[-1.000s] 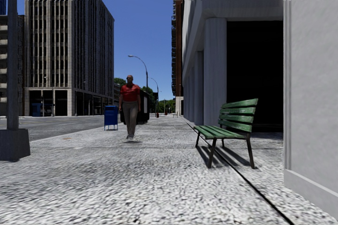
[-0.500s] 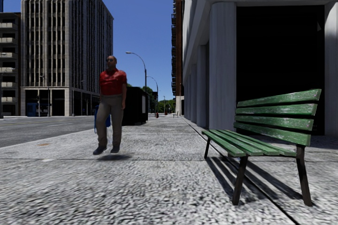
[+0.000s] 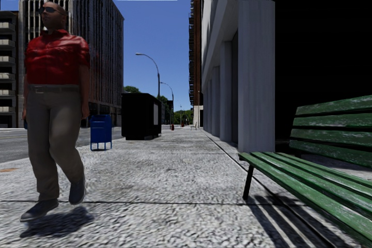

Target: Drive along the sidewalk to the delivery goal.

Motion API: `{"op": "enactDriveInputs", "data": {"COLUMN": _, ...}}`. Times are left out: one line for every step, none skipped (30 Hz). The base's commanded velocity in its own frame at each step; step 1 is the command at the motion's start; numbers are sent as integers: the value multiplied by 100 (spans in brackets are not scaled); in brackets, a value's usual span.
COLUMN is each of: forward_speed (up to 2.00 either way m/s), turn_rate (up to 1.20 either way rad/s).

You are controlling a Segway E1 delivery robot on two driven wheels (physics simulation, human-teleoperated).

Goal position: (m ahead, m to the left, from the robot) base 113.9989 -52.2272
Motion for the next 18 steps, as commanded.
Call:
{"op": "enactDriveInputs", "data": {"forward_speed": 200, "turn_rate": 0}}
{"op": "enactDriveInputs", "data": {"forward_speed": 200, "turn_rate": 0}}
{"op": "enactDriveInputs", "data": {"forward_speed": 200, "turn_rate": 0}}
{"op": "enactDriveInputs", "data": {"forward_speed": 200, "turn_rate": 0}}
{"op": "enactDriveInputs", "data": {"forward_speed": 200, "turn_rate": 0}}
{"op": "enactDriveInputs", "data": {"forward_speed": 200, "turn_rate": 0}}
{"op": "enactDriveInputs", "data": {"forward_speed": 200, "turn_rate": 0}}
{"op": "enactDriveInputs", "data": {"forward_speed": 200, "turn_rate": 0}}
{"op": "enactDriveInputs", "data": {"forward_speed": 200, "turn_rate": 0}}
{"op": "enactDriveInputs", "data": {"forward_speed": 200, "turn_rate": 0}}
{"op": "enactDriveInputs", "data": {"forward_speed": 200, "turn_rate": 0}}
{"op": "enactDriveInputs", "data": {"forward_speed": 200, "turn_rate": 0}}
{"op": "enactDriveInputs", "data": {"forward_speed": 200, "turn_rate": 0}}
{"op": "enactDriveInputs", "data": {"forward_speed": 200, "turn_rate": 0}}
{"op": "enactDriveInputs", "data": {"forward_speed": 200, "turn_rate": 0}}
{"op": "enactDriveInputs", "data": {"forward_speed": 200, "turn_rate": 0}}
{"op": "enactDriveInputs", "data": {"forward_speed": 200, "turn_rate": 0}}
{"op": "enactDriveInputs", "data": {"forward_speed": 200, "turn_rate": 0}}
